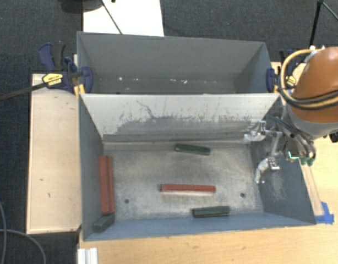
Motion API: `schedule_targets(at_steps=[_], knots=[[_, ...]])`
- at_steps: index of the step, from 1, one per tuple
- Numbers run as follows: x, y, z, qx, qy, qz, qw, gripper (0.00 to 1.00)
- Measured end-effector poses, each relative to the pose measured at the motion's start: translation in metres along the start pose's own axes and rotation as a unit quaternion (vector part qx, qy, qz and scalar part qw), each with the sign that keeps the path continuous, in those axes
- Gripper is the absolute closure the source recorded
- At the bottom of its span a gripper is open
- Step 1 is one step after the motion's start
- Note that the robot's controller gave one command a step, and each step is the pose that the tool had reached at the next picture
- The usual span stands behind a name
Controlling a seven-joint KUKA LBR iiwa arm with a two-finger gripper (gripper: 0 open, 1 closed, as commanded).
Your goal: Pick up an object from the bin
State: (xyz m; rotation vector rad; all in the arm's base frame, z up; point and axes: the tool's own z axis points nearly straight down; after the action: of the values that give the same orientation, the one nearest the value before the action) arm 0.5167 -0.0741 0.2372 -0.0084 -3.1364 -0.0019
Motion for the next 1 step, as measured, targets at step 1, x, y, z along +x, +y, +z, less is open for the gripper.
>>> schedule_targets(at_steps=[1], knots=[[-0.0016, 0.0003, -0.0043, 0.001, -0.0042, -0.002, 1.0, 0.0]])
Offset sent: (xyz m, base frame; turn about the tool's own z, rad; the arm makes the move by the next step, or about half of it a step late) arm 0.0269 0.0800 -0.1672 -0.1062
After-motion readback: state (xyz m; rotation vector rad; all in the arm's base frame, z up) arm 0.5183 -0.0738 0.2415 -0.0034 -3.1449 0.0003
